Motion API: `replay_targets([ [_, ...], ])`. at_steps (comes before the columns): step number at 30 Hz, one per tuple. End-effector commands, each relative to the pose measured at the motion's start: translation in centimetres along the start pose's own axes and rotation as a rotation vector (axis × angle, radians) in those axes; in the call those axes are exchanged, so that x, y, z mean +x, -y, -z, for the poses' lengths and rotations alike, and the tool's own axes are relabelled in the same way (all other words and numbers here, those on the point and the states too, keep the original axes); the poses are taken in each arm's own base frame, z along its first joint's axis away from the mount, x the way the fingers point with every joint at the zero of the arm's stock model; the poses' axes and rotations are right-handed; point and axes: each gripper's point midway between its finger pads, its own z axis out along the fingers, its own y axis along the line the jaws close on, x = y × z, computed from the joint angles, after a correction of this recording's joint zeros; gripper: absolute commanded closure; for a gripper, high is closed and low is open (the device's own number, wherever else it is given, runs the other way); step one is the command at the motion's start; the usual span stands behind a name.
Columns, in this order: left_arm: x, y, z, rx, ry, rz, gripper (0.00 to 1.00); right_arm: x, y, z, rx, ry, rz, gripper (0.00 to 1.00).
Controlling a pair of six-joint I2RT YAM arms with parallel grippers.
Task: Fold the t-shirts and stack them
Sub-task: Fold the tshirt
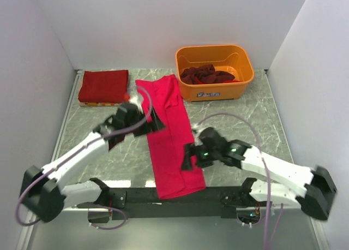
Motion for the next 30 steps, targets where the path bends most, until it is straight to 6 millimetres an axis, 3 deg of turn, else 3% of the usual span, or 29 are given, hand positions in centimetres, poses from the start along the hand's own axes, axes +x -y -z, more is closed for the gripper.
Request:
replay_targets([
  [1,6.9,-1.7,1.7,-0.061,-0.125,0.102,0.01,1.6,5.4,1.4,0.118,0.001,-0.135,0.12],
  [2,10.7,-2.4,2.0,-0.071,-0.221,0.132,0.01,2.0,5.6,1.4,0.112,-0.008,-0.14,0.12],
  [4,14.8,-3.4,3.1,-0.077,-0.325,0.157,0.05,3.2,6.0,1.1,0.102,-0.039,-0.162,0.12],
  [5,16.9,-2.6,4.0,-0.055,-0.388,0.175,0.06,3.6,6.2,0.9,0.103,-0.053,-0.173,0.12],
  [8,21.3,-2.6,5.6,-0.079,-0.511,0.197,0.11,4.8,6.8,0.4,0.119,-0.093,-0.213,0.14],
  [12,24.4,-2.5,6.5,-0.099,-0.584,0.192,0.18,5.5,6.4,0.2,0.08,-0.11,-0.248,0.17],
  [14,26.5,-2.9,6.4,-0.104,-0.645,0.205,0.26,6.3,6.5,0.1,0.071,-0.132,-0.266,0.19],
  [17,27.5,-4.1,5.5,-0.165,-0.659,0.192,0.33,7.3,7.0,-0.2,0.082,-0.163,-0.286,0.23],
  [19,27.3,-3.8,5.1,-0.178,-0.653,0.171,0.39,7.9,7.1,-0.4,0.078,-0.183,-0.297,0.28],
  [24,28.0,-5.0,4.7,-0.255,-0.664,0.142,0.53,8.3,7.0,-0.7,0.056,-0.191,-0.315,0.36],
  [27,28.2,-4.7,4.5,-0.239,-0.672,0.146,0.66,8.5,7.0,-0.8,0.051,-0.201,-0.32,0.42],
  [29,28.1,-4.8,4.5,-0.249,-0.672,0.138,0.8,8.7,7.1,-1.0,0.051,-0.208,-0.326,0.43],
  [30,28.1,-4.7,4.6,-0.248,-0.673,0.137,0.85,8.8,7.2,-1.1,0.053,-0.21,-0.327,0.49],
])
